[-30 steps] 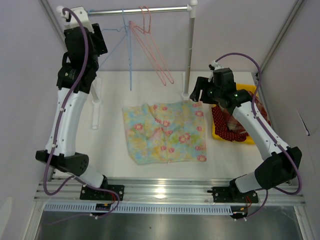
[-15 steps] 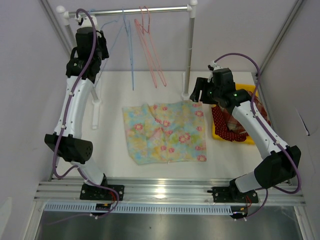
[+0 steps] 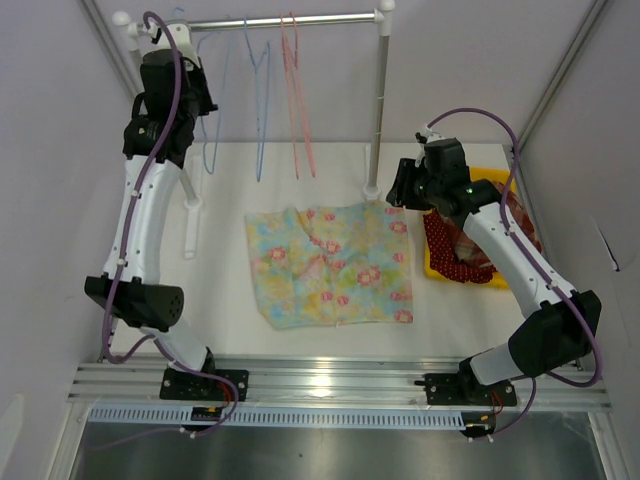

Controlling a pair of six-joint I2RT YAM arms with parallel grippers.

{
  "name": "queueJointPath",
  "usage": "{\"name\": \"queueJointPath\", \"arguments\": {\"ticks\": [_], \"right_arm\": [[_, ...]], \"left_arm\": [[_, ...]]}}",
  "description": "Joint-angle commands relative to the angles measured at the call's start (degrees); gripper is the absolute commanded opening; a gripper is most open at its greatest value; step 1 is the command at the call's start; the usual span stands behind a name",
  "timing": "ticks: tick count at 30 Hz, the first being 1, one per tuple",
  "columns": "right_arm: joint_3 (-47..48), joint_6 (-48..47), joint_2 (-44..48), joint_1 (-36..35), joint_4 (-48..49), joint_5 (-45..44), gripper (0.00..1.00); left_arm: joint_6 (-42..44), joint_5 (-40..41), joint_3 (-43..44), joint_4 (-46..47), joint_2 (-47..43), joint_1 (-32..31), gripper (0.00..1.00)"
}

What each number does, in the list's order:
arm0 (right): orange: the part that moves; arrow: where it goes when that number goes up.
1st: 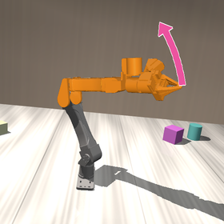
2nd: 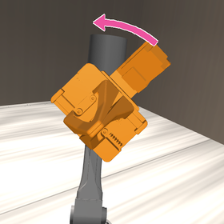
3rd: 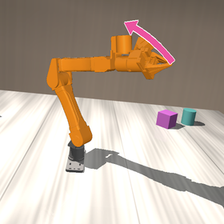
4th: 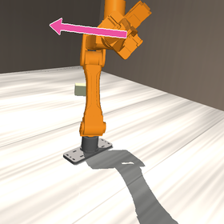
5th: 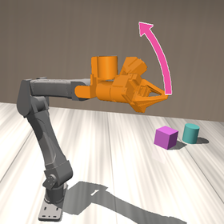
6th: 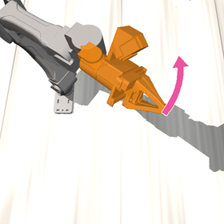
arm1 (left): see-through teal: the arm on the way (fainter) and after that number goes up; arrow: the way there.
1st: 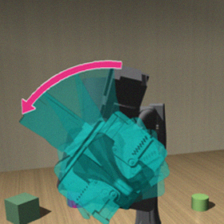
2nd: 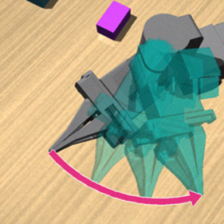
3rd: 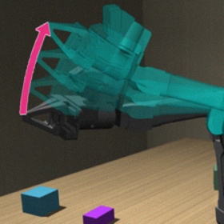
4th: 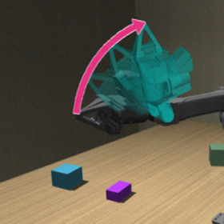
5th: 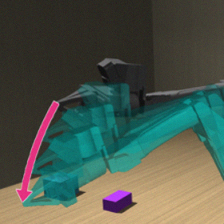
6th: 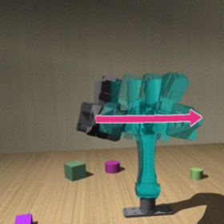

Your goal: Place the skirt on the hanger

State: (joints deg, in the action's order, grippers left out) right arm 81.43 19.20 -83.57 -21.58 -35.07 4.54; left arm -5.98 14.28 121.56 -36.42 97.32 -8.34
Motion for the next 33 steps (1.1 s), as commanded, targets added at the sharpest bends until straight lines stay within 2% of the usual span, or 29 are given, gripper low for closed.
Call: {"name": "queueJointPath", "arguments": {"ticks": [1,8,13,21,28,29,33], "right_arm": [[0.4,-1.01,1.66,-0.04,0.97,-0.41,0.46],[0.22,-0.66,2.1,-0.04,1.14,0.21,0.46],[-0.3,-0.39,2.53,-0.13,1.32,0.47,0.46],[-1.27,-0.04,4.9,-0.65,0.18,0.48,0.47],[-3.91,0.49,9.3,-1.0,-1.75,-0.4,0.49],[-4.52,0.75,10.35,-1.27,-2.28,-0.75,0.49],[-6.54,1.63,12.72,-2.93,-3.42,-2.42,0.49]], "left_arm": [[0.44,-2.24,2.9,2.15,-5.2,0.25,0.0],[1.23,-3.38,-4.57,5.05,-12.06,0.08,0.0],[1.49,-3.04,-9.4,3.55,-16.09,-0.8,0.0],[-1.05,-1.45,-21.88,2.41,-24.36,-1.33,0.0],[-7.1,-6.09,-37.69,2.94,-33.94,-1.77,0.0],[-7.9,-7.59,-42.41,3.37,-36.21,-1.94,0.0],[-10.89,-9.27,-50.79,2.94,-42.1,-4.31,0.0]]}}
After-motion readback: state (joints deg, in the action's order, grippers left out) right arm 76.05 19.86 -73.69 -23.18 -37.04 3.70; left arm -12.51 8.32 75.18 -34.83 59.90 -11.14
